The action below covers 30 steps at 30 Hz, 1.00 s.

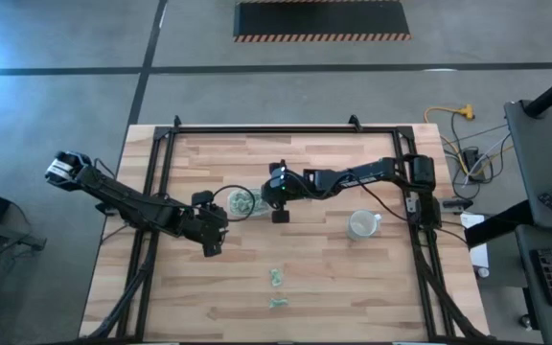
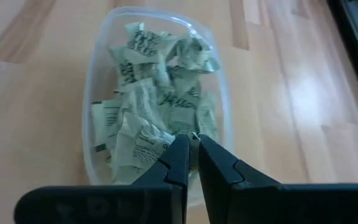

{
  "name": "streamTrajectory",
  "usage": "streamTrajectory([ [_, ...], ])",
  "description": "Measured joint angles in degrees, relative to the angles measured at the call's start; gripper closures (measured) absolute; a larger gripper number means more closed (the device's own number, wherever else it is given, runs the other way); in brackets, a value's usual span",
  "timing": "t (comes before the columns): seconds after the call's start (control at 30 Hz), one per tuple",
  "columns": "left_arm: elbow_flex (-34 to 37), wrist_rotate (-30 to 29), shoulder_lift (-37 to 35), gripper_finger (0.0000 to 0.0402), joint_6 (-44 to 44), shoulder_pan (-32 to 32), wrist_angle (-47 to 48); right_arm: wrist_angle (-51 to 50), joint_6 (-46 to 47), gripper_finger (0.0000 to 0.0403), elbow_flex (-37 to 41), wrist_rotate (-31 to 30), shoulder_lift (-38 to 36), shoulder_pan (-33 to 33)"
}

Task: Pick and place Stevia / Truvia into bins
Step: Put the top stevia packet into the transparent bin

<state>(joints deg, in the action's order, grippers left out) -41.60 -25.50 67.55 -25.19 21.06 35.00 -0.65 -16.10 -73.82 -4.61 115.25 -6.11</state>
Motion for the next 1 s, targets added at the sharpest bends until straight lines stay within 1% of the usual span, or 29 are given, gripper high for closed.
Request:
streamTrajectory([
  [0.1,0.0,0.0,0.0,0.0201,0.0,0.0,0.0,0.0,-2.0,0.0385,0.0,-0.1,0.0,-0.1],
  [0.23,0.0,0.0,0.0,0.0201,-0.1,0.0,-0.1,0.0,-2.2,0.0385,0.0,-0.1,0.0,-0.4],
  [0.3,0.0,0.0,0.0,0.0201,-0.2,0.0,-0.2,0.0,-2.2,0.0378,0.0,-0.1,0.1,-0.4],
  [0.4,0.0,0.0,0.0,0.0201,-0.2,0.0,-0.3,0.0,-1.9,0.0352,0.0,0.1,0.1,-0.4],
  [0.6,0.0,0.0,0.0,0.0201,-0.2,0.0,-0.3,0.2,-0.1,0.0285,-0.1,0.1,0.1,-0.7],
  [0.7,0.0,0.0,0.0,0.0201,-0.2,0.0,-0.5,0.4,1.7,0.0261,-1.2,0.1,-0.1,-0.7],
  [0.83,0.0,0.1,0.0,0.0201,-1.1,0.0,-0.5,0.3,2.5,0.0246,-2.4,0.1,-0.7,-0.6],
  [1.0,0.0,0.4,0.0,0.0201,-1.5,0.1,-0.5,-2.4,1.2,0.0245,-2.8,1.9,-0.8,0.0],
])
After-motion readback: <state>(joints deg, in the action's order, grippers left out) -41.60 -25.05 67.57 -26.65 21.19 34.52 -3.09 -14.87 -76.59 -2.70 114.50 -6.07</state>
